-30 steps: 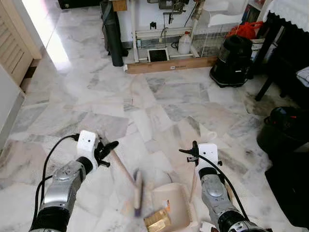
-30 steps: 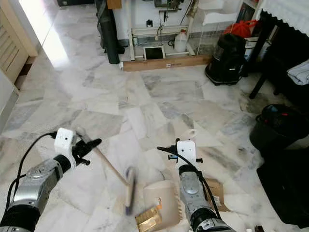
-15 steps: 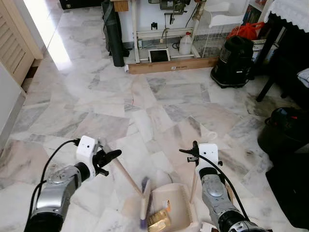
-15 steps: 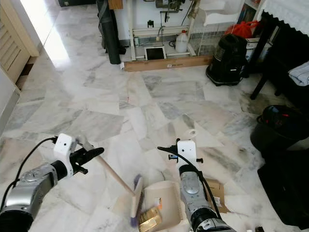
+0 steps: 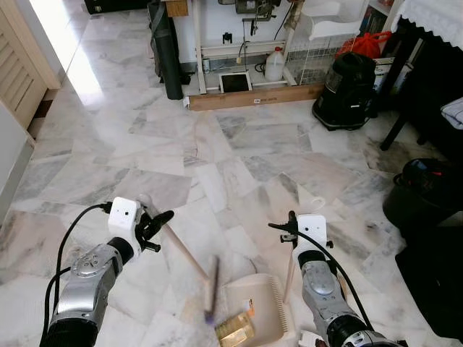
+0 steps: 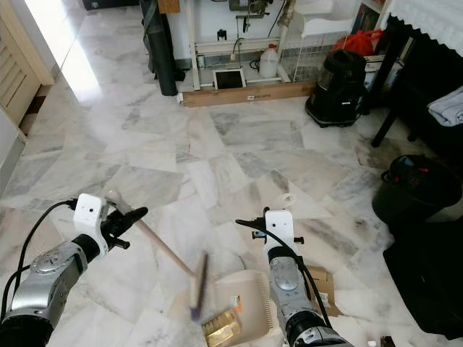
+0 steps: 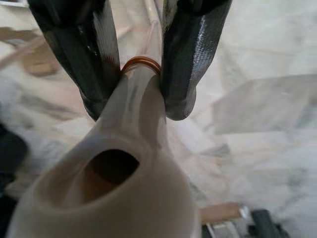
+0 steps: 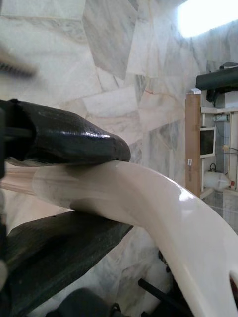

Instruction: Sweep floor

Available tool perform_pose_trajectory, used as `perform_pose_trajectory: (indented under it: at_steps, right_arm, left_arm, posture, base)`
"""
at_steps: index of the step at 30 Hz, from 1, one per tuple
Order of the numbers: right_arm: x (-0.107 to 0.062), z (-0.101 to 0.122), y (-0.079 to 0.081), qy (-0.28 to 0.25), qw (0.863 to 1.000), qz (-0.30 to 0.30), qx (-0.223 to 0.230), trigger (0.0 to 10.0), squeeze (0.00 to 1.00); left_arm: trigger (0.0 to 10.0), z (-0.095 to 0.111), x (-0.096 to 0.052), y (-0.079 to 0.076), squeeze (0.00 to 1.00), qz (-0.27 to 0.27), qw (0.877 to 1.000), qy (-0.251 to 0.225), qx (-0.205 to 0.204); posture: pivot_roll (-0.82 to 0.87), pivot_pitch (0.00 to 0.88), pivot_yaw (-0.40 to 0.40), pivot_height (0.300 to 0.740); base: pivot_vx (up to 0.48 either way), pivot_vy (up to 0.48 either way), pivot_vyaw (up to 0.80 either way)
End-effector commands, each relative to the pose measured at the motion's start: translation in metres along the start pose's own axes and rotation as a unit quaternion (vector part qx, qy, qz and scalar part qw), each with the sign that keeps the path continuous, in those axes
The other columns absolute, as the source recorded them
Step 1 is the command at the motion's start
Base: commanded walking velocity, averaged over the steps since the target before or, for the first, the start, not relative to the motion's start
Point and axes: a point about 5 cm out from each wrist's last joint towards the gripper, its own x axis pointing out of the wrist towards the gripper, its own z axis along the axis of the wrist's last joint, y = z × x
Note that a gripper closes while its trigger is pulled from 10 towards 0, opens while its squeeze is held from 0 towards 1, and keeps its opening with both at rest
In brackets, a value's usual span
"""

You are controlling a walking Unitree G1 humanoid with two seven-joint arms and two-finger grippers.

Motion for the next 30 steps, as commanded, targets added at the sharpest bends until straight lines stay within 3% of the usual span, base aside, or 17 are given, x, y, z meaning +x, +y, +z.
perform_pose_trajectory:
  at_steps: [1,5,7,19,25,30]
  right_arm:
    - [-0.005,-0.011,-0.001,0.028,1.0,0.0,-0.007,10.0,0.0]
    - [-0.005,-0.012,-0.004,0.031,0.999,-0.011,0.002,10.0,0.0]
    - [-0.004,-0.013,-0.009,0.041,0.998,-0.035,0.039,10.0,0.0]
    - [-0.003,-0.013,-0.021,0.049,0.992,-0.081,0.082,10.0,0.0]
    - [-0.002,-0.013,-0.021,0.05,0.993,-0.079,0.077,10.0,0.0]
    - [-0.001,-0.009,-0.014,0.034,0.998,-0.051,0.026,10.0,0.0]
  left_arm:
    - [10.0,0.002,-0.004,0.002,0.0,0.004,0.999,-0.003,0.035]
    - [10.0,0.0,-0.004,0.003,0.0,0.005,0.999,0.001,0.045]
    - [10.0,-0.001,-0.004,0.005,0.0,0.014,0.999,0.001,0.05]
    - [10.0,-0.003,-0.005,0.007,0.0,0.017,0.997,0.013,0.078]
    - [10.0,-0.004,-0.004,0.006,0.0,0.021,0.996,0.014,0.086]
    - [10.0,-0.007,-0.004,0.005,0.0,0.028,0.995,0.023,0.094]
  posture:
    - [0.04,0.089,0.004,0.74]
    - [0.04,0.089,0.004,0.74]
    - [0.04,0.088,0.006,0.74]
    - [0.04,0.083,0.005,0.74]
    - [0.05,0.08,0.004,0.74]
    - [0.05,0.079,0.003,0.74]
  base:
    - [0.0,0.0,0.0]
    - [0.0,0.0,0.0]
    - [0.0,0.0,0.0]
    - [0.0,0.0,0.0]
    - [0.0,0.0,0.0]
    - [0.0,0.0,0.0]
